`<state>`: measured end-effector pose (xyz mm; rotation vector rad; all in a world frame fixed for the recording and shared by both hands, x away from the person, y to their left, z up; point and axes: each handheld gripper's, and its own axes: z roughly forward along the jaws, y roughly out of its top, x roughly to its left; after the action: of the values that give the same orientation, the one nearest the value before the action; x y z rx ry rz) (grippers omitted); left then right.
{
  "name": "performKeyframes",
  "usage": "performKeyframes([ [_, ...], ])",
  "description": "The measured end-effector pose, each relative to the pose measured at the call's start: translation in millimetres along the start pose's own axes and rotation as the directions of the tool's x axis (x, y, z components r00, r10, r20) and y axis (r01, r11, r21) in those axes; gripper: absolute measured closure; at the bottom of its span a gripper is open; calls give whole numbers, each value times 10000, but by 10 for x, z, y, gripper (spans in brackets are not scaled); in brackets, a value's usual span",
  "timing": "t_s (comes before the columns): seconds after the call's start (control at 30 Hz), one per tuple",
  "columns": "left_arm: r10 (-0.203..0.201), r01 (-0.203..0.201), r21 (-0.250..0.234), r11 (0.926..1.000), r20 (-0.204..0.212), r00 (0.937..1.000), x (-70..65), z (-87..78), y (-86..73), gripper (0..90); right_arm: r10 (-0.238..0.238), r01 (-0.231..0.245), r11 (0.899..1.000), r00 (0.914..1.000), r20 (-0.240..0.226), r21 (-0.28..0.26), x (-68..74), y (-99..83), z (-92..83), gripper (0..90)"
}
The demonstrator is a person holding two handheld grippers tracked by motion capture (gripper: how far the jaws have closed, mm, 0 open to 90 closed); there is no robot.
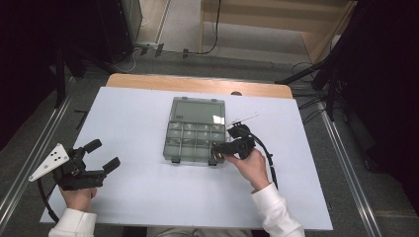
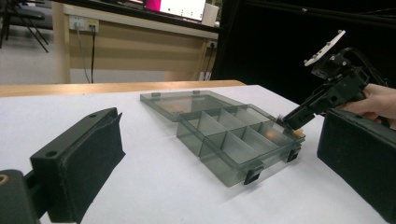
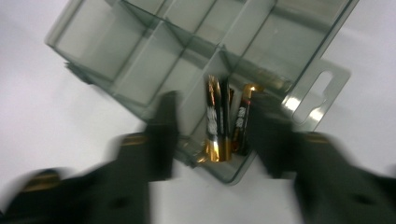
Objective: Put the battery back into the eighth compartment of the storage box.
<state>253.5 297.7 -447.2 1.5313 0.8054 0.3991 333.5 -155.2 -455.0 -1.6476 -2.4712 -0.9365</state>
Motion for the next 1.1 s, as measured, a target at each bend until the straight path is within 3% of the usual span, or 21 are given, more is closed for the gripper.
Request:
performKeyframes([
  [0.1, 9, -9, -7, 10000, 9, 10000, 1, 1, 0, 0, -457, 463, 9986, 9986, 252, -251, 52, 1, 4, 267],
  [0.23, -10, 10, -7, 10000, 7, 10000, 1, -1, 0, 0, -897, 883, 9922, 9959, -122, -875, 89, -7, -41, 32],
  [0.37, 4, -4, -4, 10000, 17, 10000, 1, -3, -1, 0, -1112, 1157, 9816, 9931, 378, -1521, 113, -36, -105, 0],
  [0.47, 6, -6, 5, 10000, 8, 10000, 2, -7, -1, 0, -1347, 1452, 9577, 9891, 588, -2484, 90, -93, -194, 0],
  [0.5, 1, -1, -4, 10000, 11, 10000, 2, -8, -1, 0, -1419, 1537, 9397, 9880, 604, -3056, 65, -137, -248, 0],
  [0.53, -4, 4, -7, 10000, 13, 10000, 3, -8, -1, 0, -1419, 1537, 9397, 9880, 604, -3056, 65, -137, -248, 0],
  [0.57, -26, 26, -9, 10000, 15, 10000, 2, -6, -1, 0, -1456, 1562, 9330, 9877, 569, -3243, 52, -155, -266, 0],
  [0.63, -21, 21, -24, 10000, 31, 10000, 1, -2, -1, 0, -1408, 1573, 9114, 9875, 711, -3804, 25, -209, -311, 0],
  [0.67, -51, 52, -30, 10000, 33, 10000, 1, 2, -1, 0, -1417, 1686, 8923, 9854, 947, -4188, 6, -252, -338, 0],
  [0.7, -51, 52, -30, 10000, 33, 10000, 1, 2, -1, 0, -1417, 1686, 8923, 9854, 947, -4188, 6, -252, -338, 0],
  [0.73, -47, 47, -36, 10000, 48, 10000, 4, 2, 0, 0, -1410, 1781, 8713, 9834, 1145, -4573, -21, -298, -366, 0],
  [0.77, -47, 47, -36, 10000, 48, 10000, 4, 2, 0, 0, -1410, 1781, 8713, 9834, 1145, -4573, -21, -298, -366, 0],
  [0.8, -79, 79, -69, 9999, 49, 10000, 3, 2, 0, 0, -1361, 1798, 8599, 9828, 1249, -4778, -46, -329, -392, 0],
  [0.83, -79, 79, -67, 9999, 38, 10000, 4, 3, 0, 0, -1361, 1798, 8599, 9828, 1249, -4778, -46, -329, -392, 0],
  [0.87, -80, 80, -53, 10000, 32, 10000, 5, 2, 0, 0, -1346, 1812, 8533, 9825, 1291, -4889, -55, -345, -402, 0],
  [0.9, -88, 88, -80, 9999, 29, 10000, 4, 2, 0, 0, -1294, 1841, 8349, 9817, 1400, -5188, -83, -394, -430, 0],
  [0.93, -72, 72, -69, 10000, 29, 10000, 4, 2, 0, 0, -1303, 1895, 8277, 9804, 1475, -5283, -95, -410, -440, 0],
  [0.97, -72, 72, -69, 10000, 29, 10000, 4, 2, 0, 0, -1303, 1895, 8277, 9804, 1475, -5283, -95, -410, -440, 0],
  [1.03, -82, 82, -78, 9999, 17, 10000, 3, 2, -1, 0, -1344, 2059, 8095, 9766, 1679, -5498, -125, -475, -477, 0],
  [1.07, -68, 68, -69, 10000, 13, 10000, 3, 2, 0, 0, -1428, 2245, 7914, 9723, 1851, -5686, -147, -528, -506, 0],
  [1.1, -63, 63, -79, 9999, 5, 10000, 3, 3, -1, 0, -1428, 2245, 7914, 9723, 1851, -5686, -147, -528, -506, 0],
])
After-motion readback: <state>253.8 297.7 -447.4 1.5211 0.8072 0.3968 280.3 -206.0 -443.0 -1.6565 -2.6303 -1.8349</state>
